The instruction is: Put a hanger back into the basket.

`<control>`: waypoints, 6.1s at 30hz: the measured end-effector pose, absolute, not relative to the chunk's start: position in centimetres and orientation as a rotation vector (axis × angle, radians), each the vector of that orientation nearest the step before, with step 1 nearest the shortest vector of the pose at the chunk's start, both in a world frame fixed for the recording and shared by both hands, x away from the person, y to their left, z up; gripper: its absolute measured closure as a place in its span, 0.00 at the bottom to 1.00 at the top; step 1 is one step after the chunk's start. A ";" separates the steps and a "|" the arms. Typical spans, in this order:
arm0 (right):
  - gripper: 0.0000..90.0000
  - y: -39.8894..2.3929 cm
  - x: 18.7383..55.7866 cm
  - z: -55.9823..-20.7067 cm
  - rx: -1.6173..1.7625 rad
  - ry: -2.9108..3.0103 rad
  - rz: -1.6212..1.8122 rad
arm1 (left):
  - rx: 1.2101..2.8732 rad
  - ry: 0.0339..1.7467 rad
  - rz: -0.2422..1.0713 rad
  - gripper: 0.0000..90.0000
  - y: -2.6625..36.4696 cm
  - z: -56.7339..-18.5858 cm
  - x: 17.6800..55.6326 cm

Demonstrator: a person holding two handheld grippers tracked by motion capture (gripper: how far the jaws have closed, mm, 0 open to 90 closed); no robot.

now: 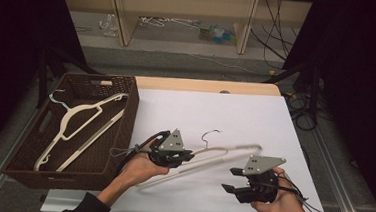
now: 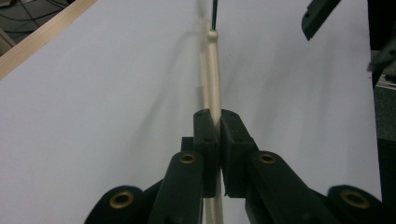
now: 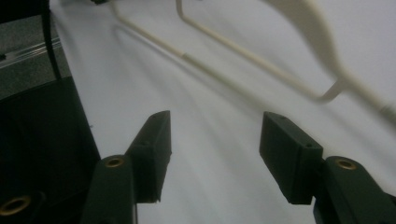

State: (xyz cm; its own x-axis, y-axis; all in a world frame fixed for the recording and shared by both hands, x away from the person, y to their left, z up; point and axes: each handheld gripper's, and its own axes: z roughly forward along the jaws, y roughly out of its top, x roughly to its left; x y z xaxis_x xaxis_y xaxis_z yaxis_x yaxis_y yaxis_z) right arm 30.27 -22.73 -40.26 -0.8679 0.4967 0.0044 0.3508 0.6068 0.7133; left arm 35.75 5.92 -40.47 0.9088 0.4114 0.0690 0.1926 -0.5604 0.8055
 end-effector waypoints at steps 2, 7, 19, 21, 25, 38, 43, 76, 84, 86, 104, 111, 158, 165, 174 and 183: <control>0.47 -22.7 30.0 -40.5 0.693 2.645 1.109 | 2.205 0.420 0.329 0.94 6.1 -40.3 35.7; 0.47 -23.4 29.7 -41.1 0.710 2.649 1.111 | 2.123 0.491 0.308 0.96 6.8 -40.0 35.5; 0.47 -23.8 28.7 -42.1 0.717 2.683 1.115 | 2.044 0.570 0.285 0.96 8.3 -37.3 35.1; 0.47 -23.7 28.6 -42.3 0.710 2.682 1.115 | 2.007 0.584 0.278 0.96 8.9 -36.3 34.9; 0.41 -23.8 28.6 -42.6 0.718 2.663 1.127 | 1.924 0.615 0.262 0.96 10.5 -34.3 34.3; 0.27 -23.7 28.5 -43.3 0.783 2.609 1.133 | 1.702 0.702 0.273 0.96 17.5 -28.0 33.3; 0.27 -23.8 28.5 -43.4 0.780 2.610 1.134 | 1.677 0.743 0.338 0.96 20.5 -26.4 33.3; 0.25 -24.0 28.8 -43.4 0.813 2.585 1.147 | 1.533 1.079 0.523 0.96 37.7 -33.6 37.6; 0.25 -23.9 28.8 -43.4 0.800 2.583 1.147 | 1.551 1.113 0.508 0.96 39.3 -35.5 37.8; 0.25 -23.9 28.8 -43.5 0.803 2.583 1.149 | 1.559 1.127 0.505 0.96 39.6 -35.9 37.8; 0.25 -23.9 28.7 -43.5 0.811 2.594 1.146 | 1.616 1.114 0.438 0.96 40.9 -37.3 38.0; 0.25 -23.9 28.7 -43.5 0.810 2.594 1.144 | 1.629 1.114 0.411 0.96 41.2 -37.9 37.8; 0.24 -24.5 29.3 -43.0 0.855 2.419 1.269 | 1.650 1.117 0.594 0.40 31.5 -37.3 35.2; 0.20 -25.0 29.6 -43.0 0.864 2.343 1.357 | 1.692 1.003 0.534 0.33 26.9 -37.0 33.9; 0.19 -26.0 29.6 -42.4 0.922 2.215 1.422 | 1.724 0.894 0.512 0.25 21.7 -37.7 31.8; 0.19 -26.3 29.5 -42.1 0.913 2.161 1.447 | 1.750 0.824 0.502 0.21 19.2 -38.8 29.8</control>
State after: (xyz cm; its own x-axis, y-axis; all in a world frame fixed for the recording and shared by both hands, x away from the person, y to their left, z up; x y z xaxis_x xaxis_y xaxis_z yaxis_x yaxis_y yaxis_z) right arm 29.45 -26.31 -42.11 -0.7151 0.6979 0.0399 0.3027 0.2577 0.9176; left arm 29.76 19.24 -38.80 0.6701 0.7395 -0.0636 0.2820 -0.1744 0.9434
